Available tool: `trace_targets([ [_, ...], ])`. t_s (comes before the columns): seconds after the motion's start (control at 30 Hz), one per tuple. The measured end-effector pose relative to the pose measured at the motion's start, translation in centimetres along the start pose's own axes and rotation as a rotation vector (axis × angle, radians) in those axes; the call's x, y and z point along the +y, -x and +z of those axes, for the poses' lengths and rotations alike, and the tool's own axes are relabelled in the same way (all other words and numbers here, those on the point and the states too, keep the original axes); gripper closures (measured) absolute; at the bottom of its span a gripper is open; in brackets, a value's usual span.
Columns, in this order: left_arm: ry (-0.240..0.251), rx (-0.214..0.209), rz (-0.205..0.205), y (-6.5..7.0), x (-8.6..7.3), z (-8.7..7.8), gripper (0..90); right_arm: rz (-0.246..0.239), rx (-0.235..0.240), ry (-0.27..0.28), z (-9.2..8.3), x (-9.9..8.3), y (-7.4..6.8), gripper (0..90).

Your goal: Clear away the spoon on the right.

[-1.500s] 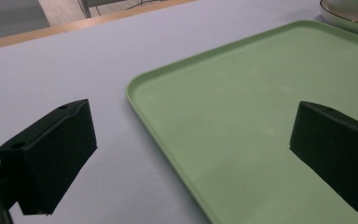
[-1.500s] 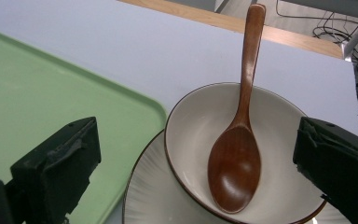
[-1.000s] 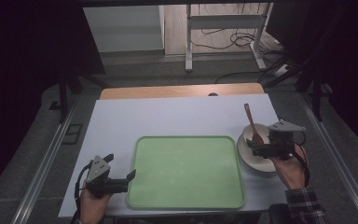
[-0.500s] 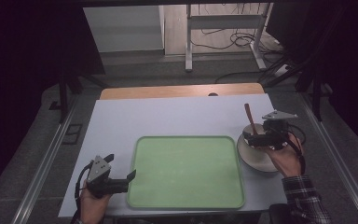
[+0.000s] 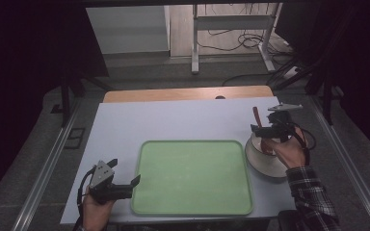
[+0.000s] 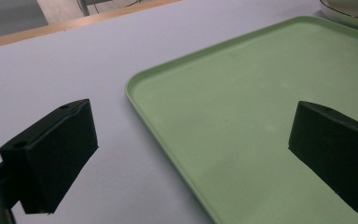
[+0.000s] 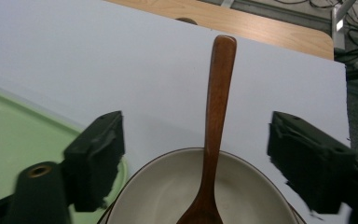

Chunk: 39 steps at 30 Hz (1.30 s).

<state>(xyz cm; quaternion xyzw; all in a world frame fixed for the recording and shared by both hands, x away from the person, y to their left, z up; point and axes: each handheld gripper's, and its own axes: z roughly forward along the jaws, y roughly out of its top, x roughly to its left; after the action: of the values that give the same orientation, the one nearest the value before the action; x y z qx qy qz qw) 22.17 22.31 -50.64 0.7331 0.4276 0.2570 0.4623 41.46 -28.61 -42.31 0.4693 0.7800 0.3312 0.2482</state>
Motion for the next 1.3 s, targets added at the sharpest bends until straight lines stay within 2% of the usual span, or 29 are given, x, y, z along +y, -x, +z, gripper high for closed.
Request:
trace_targets([
  [0.03,0.001,0.0,0.0,0.0,0.0,0.0,0.9,0.009,0.003,-0.012,0.4,0.2,0.2,25.9],
  [0.07,0.001,0.0,0.0,0.0,0.0,0.0,0.9,0.009,0.003,-0.012,0.4,0.2,0.2,25.9],
  [0.13,0.0,0.001,0.001,0.0,0.0,0.0,0.9,0.008,-0.006,-0.029,0.9,0.6,0.5,33.3],
  [0.37,0.001,0.003,0.002,0.0,0.0,0.0,0.9,-0.004,-0.012,-0.071,2.2,1.1,0.9,42.0],
  [0.47,0.001,0.003,0.001,-0.1,0.0,0.0,1.0,0.003,-0.016,-0.073,2.8,1.4,1.2,47.5],
  [0.5,0.001,0.003,0.001,0.0,0.0,0.0,1.0,0.017,-0.007,-0.075,3.2,1.6,1.3,52.8],
  [0.83,0.001,0.003,0.002,-0.1,0.0,0.0,1.1,0.007,-0.029,-0.119,4.6,2.3,1.3,61.7],
  [1.07,-0.001,0.004,0.004,-0.1,0.0,0.0,1.1,-0.011,-0.059,-0.147,5.1,2.6,1.0,74.9],
  [1.3,-0.002,0.005,0.005,-0.1,0.0,-0.1,1.2,0.012,-0.032,-0.161,4.8,2.9,1.0,77.0],
])
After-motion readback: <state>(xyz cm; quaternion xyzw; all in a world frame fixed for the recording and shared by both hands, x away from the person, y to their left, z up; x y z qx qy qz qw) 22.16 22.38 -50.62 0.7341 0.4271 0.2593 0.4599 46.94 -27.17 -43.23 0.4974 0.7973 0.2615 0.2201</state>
